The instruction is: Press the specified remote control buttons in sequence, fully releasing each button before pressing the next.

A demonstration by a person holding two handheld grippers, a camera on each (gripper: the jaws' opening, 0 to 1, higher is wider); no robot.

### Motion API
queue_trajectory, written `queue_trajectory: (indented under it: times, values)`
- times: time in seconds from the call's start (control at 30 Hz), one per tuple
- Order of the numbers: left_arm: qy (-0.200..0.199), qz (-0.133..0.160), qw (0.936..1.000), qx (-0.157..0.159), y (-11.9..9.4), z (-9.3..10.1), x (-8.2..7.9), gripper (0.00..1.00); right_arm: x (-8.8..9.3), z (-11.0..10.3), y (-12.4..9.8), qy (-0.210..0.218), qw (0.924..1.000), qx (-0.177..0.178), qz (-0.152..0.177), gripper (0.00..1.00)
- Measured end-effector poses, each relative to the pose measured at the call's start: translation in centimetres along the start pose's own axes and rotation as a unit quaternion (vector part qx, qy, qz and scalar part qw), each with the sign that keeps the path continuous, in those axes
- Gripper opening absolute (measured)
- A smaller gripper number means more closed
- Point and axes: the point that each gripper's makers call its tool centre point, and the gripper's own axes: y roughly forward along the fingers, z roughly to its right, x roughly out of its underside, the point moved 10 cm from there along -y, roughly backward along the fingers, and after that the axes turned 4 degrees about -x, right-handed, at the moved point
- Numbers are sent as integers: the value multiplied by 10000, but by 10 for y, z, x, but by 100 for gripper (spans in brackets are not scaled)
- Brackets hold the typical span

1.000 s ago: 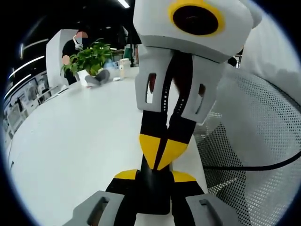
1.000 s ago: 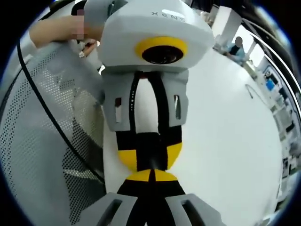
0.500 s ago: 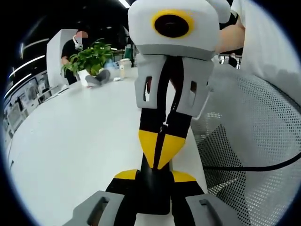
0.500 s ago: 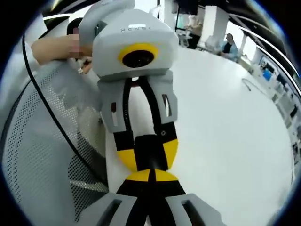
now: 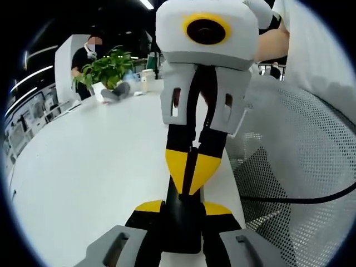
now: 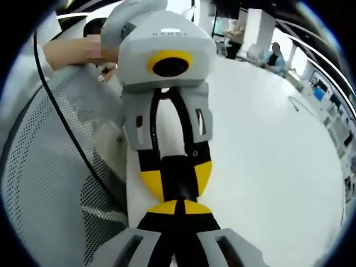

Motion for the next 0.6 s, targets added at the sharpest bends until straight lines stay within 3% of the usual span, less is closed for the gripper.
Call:
queue_trajectory:
  times: [0.27, 0.6]
  values:
    - [16, -10, 10000, 1, 0, 0, 0, 24, 4, 2, -2, -81, 9999, 80, -83, 7]
    - [19, -14, 10000, 0, 0, 0, 0, 24, 13, 7, -7, 80, 10000, 7, 47, 15]
